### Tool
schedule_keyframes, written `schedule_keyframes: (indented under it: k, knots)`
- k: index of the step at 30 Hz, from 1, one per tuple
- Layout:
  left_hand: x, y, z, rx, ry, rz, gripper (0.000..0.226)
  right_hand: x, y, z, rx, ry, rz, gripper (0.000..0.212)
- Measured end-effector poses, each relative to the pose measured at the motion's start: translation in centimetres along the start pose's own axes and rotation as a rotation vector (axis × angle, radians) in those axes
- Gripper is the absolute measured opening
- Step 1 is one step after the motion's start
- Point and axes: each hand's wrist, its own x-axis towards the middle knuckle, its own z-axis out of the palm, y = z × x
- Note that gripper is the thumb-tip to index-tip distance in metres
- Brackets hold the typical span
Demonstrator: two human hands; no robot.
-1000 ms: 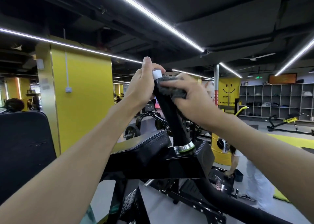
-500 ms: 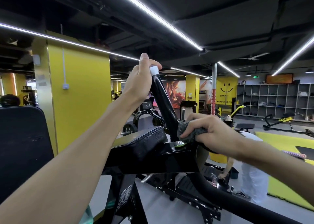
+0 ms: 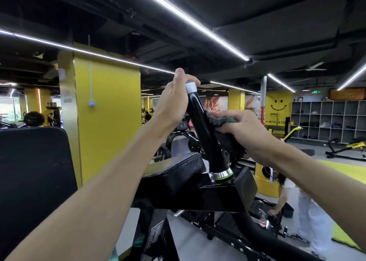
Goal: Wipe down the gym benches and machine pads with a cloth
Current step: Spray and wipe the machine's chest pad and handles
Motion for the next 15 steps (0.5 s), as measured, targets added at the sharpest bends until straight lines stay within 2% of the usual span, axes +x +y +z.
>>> schedule_keyframes:
  k: [5, 7, 10, 13, 15]
  knots:
    - [0.0, -0.1, 0.0, 0.029, 0.009, 0.027, 0.059, -3.3, 1.4, -2.1, -0.259, -0.130, 0.058, 0.052]
    - [-0.3, 0.1, -0.2, 0.051, -0.036, 0.023, 0.051, -3.8, 0.7, -2.3, -0.348, -0.132, 0.010, 0.052]
    - [-0.8, 0.4, -0.8, 0.170, -0.079, 0.059, 0.035, -3.5, -1.5, -1.1, -0.312, -0.057, -0.149, 0.048]
    - [-1.9, 1.3, -2.0, 0.132, 0.168, 0.122, 0.025, -2.4, -4.3, 1.0, -0.238, -0.039, -0.265, 0.043]
    - [-3.4, 2.1, -2.8, 0.018, 0.186, 0.095, 0.029, -1.4, -5.5, 2.4, -0.291, 0.003, -0.344, 0.032]
